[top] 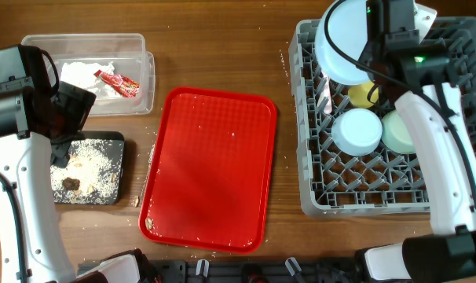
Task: Sort waste into correct bins and load items into the dishwasher rack
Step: 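Stand the plate upright in the rack's back-left slots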
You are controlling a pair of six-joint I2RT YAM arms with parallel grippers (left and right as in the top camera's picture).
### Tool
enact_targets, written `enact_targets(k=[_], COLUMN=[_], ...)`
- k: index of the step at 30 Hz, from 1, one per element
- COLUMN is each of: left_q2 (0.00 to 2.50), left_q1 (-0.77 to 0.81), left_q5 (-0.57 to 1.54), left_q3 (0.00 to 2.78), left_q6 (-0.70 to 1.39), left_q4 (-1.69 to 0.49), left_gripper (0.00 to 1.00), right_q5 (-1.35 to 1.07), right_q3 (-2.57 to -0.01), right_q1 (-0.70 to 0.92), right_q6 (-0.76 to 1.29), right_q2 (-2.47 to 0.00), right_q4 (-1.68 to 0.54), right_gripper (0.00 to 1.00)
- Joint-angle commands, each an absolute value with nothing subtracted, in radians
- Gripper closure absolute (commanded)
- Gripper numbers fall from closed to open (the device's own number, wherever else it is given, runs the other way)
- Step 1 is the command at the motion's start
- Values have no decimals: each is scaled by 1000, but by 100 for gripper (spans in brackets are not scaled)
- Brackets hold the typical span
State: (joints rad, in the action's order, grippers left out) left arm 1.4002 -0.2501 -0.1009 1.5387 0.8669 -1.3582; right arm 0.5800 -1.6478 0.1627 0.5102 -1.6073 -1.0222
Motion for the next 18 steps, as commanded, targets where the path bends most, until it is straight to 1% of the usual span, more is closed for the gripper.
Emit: enact_targets(k=[1, 7, 13, 18], left_q2=[1396, 1396, 1396, 1396], left_q1=[-255, -255, -255, -255], left_q5=[-113, -113, -113, -114], left_q3=[1549, 1549, 1549, 1549], left_q6=[865, 865, 865, 865], left_q4=[-1359, -1359, -1359, -1359], left_gripper=[0, 0, 0, 0], right_q5=[703, 702, 704, 813], right_q3=[-1592, -1562, -1557, -1557], right_q1=[171, 221, 279, 284], right_q6=[564, 525, 523, 523], right_q2=[-1660, -1711, -1771, -1793], right_q4=[-955, -875, -873, -871], right_gripper=[96, 96, 96, 96])
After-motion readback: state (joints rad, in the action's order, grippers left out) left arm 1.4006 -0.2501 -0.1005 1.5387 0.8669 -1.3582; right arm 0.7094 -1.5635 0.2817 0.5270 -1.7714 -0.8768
